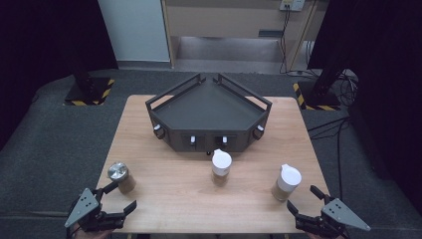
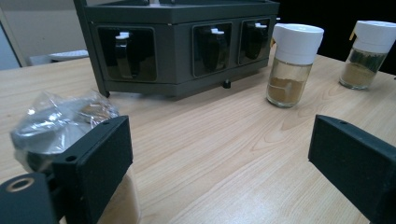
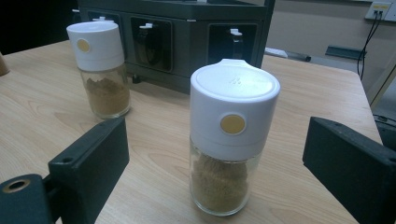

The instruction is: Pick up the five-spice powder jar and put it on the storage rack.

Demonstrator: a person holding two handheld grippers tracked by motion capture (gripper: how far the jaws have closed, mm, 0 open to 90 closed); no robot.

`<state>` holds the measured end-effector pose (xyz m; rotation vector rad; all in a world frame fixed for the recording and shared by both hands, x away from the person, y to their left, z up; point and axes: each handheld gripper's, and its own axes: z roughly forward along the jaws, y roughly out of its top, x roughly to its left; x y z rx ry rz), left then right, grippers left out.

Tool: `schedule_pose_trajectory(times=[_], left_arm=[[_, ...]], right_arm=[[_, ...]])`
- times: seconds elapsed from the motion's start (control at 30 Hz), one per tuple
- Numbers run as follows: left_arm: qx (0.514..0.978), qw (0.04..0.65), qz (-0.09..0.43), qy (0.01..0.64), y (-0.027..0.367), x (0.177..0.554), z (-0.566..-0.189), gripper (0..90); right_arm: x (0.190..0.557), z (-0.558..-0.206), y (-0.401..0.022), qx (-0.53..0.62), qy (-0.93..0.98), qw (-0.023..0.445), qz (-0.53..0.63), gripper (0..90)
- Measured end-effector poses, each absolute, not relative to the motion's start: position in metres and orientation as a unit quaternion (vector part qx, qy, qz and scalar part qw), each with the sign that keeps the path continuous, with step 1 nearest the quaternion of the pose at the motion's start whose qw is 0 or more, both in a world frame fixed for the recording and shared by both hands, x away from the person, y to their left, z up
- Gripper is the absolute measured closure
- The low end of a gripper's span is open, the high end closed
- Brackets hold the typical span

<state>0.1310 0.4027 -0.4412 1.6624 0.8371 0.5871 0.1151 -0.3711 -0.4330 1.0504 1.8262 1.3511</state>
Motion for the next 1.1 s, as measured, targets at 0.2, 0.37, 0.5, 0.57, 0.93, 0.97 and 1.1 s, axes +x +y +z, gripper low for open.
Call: schedule_pose_trajectory(times=[0.2,0.37,0.5,0.57,0.93,0.97,1.1], left_arm=[[0.696,0.559,0.264,0.366,0.409,0.132,-0.428,5.5],[0.692,0.553,0.269,0.378,0.416,0.139,-0.417,5.6],[0.693,0.544,0.274,0.384,0.420,0.147,-0.408,5.9],[0.695,0.540,0.274,0.388,0.422,0.151,-0.405,6.1],[0.703,0.519,0.256,0.412,0.430,0.176,-0.402,6.7],[0.706,0.514,0.256,0.415,0.429,0.178,-0.402,6.9],[0.708,0.502,0.250,0.430,0.427,0.185,-0.408,7.7]], right_arm=[[0.117,-0.433,-0.371,0.399,0.694,0.313,0.511,7.1],[0.117,-0.433,-0.371,0.400,0.693,0.313,0.511,7.1],[0.117,-0.433,-0.372,0.402,0.692,0.313,0.511,7.1],[0.117,-0.433,-0.372,0.402,0.692,0.314,0.511,7.1],[0.117,-0.433,-0.372,0.403,0.692,0.313,0.511,7.2],[0.117,-0.433,-0.372,0.403,0.692,0.313,0.511,7.2],[0.117,-0.433,-0.372,0.403,0.691,0.313,0.512,7.2]])
